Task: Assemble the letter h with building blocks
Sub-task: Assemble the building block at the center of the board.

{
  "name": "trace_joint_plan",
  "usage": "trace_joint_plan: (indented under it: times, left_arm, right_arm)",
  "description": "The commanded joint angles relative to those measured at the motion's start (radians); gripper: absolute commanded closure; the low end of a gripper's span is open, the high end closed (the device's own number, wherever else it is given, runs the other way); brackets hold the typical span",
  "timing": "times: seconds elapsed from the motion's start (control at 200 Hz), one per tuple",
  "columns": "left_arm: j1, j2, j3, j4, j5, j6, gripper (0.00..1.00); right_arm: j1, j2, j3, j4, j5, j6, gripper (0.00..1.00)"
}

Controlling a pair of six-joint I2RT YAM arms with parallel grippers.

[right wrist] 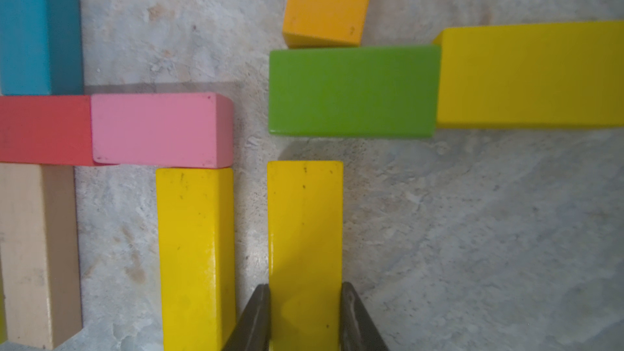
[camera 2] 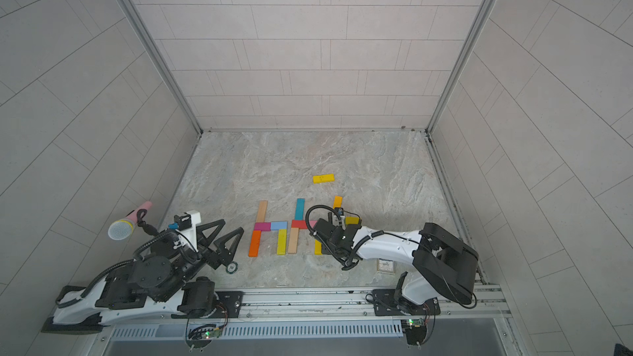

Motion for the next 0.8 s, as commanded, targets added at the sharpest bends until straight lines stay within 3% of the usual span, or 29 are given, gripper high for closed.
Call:
trace_joint_plan:
  times: [0.0,0.22,0.51,0.796]
  left_arm:
    - [0.001,-0.004,-0.009,-0.012,-0.017,0.008,0.00]
    - [0.001,-0.003,-0.011,-0.011,-0.021,0.007,0.00]
    - [0.000,0.004,-0.011,-0.014,-0.022,0.011,0.00]
    - [0.000,0.006,-0.014,-0.012,-0.026,0.011,0.00]
  right_arm:
    - [-0.009,0.012,0.010,-0.021,0.016,0.006,0.67]
    - [-0.013,0.023,0.009,-0.014,0.016,-0.006,0.64]
    - [-0.015,0.034,0.010,-0.011,0.014,-0.006,0.49]
    - [-0.016,0.023,0.022,-0.033,0.022,-0.003,0.45]
